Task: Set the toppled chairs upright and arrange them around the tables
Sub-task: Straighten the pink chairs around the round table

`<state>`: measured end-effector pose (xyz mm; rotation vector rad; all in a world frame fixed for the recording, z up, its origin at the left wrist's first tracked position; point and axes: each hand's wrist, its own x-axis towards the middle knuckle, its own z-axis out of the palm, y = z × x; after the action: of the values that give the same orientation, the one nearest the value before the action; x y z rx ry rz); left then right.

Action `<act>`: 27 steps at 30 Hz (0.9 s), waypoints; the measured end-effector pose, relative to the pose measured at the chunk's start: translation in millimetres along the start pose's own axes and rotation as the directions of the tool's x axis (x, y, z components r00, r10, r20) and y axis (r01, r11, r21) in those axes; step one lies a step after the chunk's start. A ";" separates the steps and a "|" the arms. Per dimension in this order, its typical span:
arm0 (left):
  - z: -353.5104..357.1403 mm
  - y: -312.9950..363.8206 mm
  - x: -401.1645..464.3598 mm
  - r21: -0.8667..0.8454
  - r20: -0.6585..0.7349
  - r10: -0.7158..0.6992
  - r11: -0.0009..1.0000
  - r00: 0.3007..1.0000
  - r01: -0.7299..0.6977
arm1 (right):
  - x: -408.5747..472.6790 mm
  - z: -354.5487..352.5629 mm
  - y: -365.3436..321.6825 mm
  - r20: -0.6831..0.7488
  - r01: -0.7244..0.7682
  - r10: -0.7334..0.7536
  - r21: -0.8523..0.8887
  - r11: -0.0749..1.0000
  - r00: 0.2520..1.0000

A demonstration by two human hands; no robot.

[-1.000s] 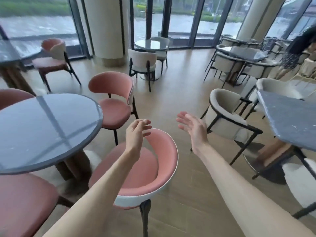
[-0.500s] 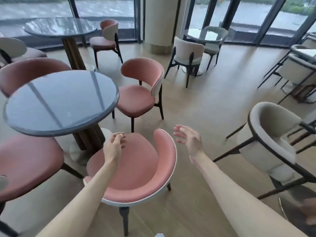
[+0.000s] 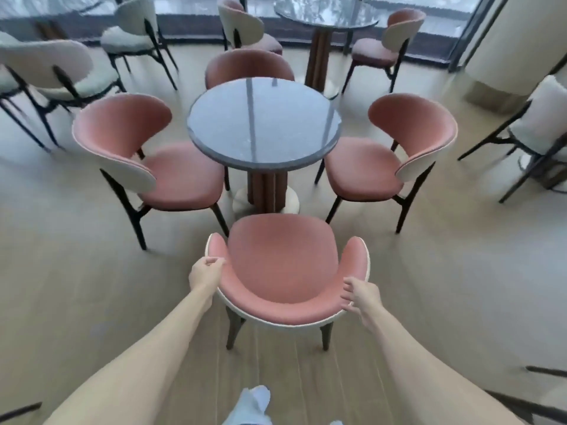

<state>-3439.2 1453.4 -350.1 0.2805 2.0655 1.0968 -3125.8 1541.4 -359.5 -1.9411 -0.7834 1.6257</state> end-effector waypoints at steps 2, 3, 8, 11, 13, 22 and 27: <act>-3.1 -22.2 -20.5 0.012 -0.048 -0.036 0.999 0.998 0.037 | 5.8 -1.2 9.1 0.067 -0.058 0.063 -0.073 0.996 0.996; -1.2 -30.3 -29.1 0.014 -0.056 -0.050 0.999 0.997 0.051 | 9.1 -1.8 10.8 0.092 -0.073 0.081 -0.096 0.993 0.992; 16.7 -64.5 -58.3 -0.087 -0.050 -0.217 0.973 0.975 0.212 | 16.1 -1.5 33.9 0.139 -0.185 0.199 -0.106 0.977 0.970; 34.7 -72.8 -59.4 -0.190 0.020 -0.317 0.930 0.948 0.315 | 23.7 1.2 45.6 0.131 -0.260 0.271 -0.096 0.961 0.954; 46.9 -76.5 -51.5 -0.264 0.077 -0.386 0.881 0.919 0.393 | 34.6 3.2 51.3 0.123 -0.321 0.326 -0.063 0.945 0.937; 73.1 -102.4 -0.7 -0.432 0.233 -0.571 0.665 0.787 0.610 | 68.1 20.5 75.1 0.204 -0.469 0.429 0.235 0.851 0.880; 73.7 -100.5 24.7 -0.405 0.171 -0.585 0.692 0.793 0.598 | 81.5 29.1 71.6 0.133 -0.457 0.437 0.269 0.848 0.889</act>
<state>-3388.2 1450.2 -466.3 -0.5724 1.6207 1.0834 -3135.5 1546.9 -471.3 -1.9481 -0.0846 1.9501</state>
